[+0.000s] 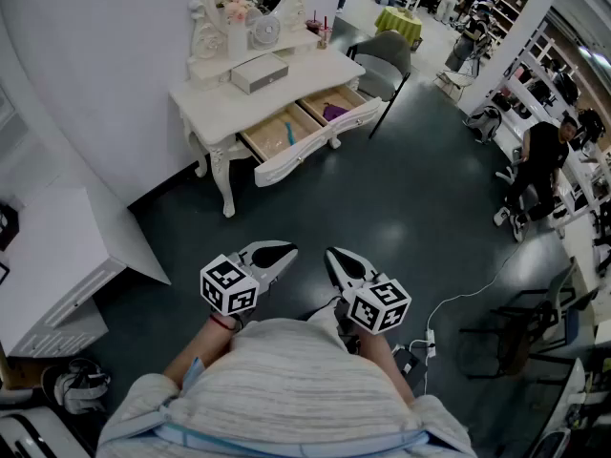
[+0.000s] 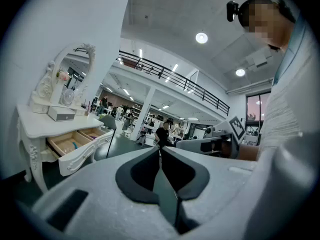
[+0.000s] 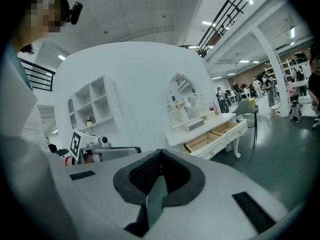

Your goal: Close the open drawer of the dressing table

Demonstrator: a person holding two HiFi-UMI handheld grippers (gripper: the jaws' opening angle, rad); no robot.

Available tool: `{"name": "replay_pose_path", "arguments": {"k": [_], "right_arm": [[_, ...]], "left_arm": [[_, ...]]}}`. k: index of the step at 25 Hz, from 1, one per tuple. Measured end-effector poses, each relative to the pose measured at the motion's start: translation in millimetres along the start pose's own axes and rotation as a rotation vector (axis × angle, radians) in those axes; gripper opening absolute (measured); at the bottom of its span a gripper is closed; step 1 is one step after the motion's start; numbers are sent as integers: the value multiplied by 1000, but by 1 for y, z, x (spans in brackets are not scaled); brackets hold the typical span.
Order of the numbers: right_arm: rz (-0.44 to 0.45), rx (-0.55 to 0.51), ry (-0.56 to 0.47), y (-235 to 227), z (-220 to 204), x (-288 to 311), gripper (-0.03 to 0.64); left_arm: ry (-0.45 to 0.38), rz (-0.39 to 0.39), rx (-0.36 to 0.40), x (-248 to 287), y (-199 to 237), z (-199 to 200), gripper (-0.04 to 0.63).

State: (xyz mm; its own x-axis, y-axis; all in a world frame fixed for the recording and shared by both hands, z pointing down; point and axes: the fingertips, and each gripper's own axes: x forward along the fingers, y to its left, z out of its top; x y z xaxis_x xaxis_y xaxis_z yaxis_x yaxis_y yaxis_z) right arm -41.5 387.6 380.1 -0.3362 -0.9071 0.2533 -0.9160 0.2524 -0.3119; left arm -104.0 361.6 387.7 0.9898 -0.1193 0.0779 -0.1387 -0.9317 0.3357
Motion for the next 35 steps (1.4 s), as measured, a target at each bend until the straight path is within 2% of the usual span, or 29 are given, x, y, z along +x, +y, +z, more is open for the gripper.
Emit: {"name": "replay_pose_path", "arguments": {"k": [14, 19, 26, 35], "right_arm": [[-8, 15, -1, -3, -1, 5, 9], [1, 45, -38, -4, 4, 2, 11], [2, 32, -15, -5, 0, 2, 11], [1, 57, -15, -45, 9, 21, 11]], "left_arm": [[3, 5, -3, 0, 6, 0, 23], [3, 4, -5, 0, 6, -1, 25], [-2, 18, -15, -1, 7, -2, 23], [23, 25, -25, 32, 31, 1, 23]]}}
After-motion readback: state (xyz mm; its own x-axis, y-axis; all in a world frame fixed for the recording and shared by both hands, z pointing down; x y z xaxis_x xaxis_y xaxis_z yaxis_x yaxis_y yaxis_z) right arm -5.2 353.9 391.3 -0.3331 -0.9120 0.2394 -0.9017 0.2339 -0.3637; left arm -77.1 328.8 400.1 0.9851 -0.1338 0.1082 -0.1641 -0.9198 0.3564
